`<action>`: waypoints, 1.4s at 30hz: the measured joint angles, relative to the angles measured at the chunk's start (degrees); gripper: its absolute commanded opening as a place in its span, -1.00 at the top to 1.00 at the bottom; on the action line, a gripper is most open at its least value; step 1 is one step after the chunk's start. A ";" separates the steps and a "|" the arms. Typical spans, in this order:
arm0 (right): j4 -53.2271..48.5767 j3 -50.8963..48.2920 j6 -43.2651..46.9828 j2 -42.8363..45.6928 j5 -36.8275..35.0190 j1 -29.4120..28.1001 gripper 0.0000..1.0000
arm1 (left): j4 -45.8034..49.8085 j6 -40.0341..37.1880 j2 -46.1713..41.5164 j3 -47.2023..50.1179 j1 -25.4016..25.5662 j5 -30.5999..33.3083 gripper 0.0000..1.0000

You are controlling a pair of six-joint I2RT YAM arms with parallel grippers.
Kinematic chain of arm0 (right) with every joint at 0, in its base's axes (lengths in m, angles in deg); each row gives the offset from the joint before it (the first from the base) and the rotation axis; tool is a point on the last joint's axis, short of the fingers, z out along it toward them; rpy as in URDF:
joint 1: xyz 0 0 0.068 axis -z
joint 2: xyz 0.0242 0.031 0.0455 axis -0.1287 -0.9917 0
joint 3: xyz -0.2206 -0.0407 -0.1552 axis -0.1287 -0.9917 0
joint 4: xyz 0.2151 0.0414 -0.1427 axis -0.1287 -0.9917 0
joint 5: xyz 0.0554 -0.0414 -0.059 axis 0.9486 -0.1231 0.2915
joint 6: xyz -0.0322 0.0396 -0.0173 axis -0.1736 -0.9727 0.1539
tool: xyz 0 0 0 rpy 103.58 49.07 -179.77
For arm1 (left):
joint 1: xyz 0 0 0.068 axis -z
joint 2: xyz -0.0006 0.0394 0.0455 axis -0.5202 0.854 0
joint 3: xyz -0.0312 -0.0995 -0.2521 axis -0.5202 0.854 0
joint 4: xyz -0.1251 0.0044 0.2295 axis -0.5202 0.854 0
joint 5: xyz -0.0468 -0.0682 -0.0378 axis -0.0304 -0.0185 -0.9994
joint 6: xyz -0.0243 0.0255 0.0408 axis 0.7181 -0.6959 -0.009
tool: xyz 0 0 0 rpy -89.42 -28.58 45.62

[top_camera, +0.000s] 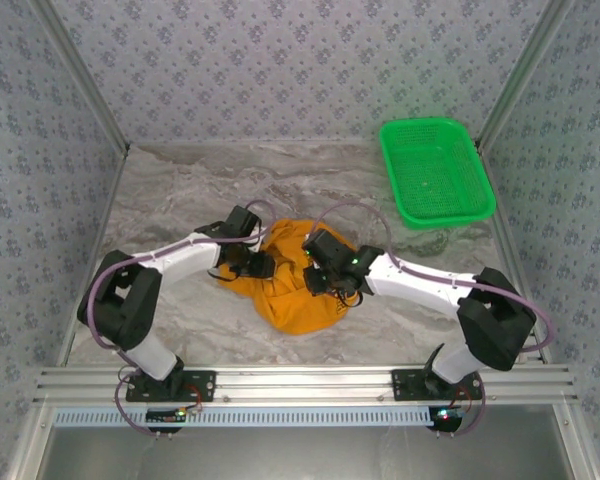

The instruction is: Fold the inside-out t-shirt

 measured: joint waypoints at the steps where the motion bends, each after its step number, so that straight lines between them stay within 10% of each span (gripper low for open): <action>1: -0.24 0.04 -0.17 0.00 -0.28 -0.02 1.00 | -0.31 -0.17 0.24 0.00 0.02 -0.74 0.74; 12: 0.22 0.59 0.20 6.16 -10.03 -0.59 1.00 | 1.99 -2.73 -8.55 -2.16 0.02 -2.54 0.80; 23: 7.61 -5.73 2.56 11.76 -15.34 1.57 1.00 | -7.80 0.46 -12.76 5.60 -0.02 -3.76 0.09; 42: 7.87 -10.03 -2.47 10.88 -13.00 0.28 1.00 | -12.66 4.28 -7.91 5.73 0.13 -10.03 0.07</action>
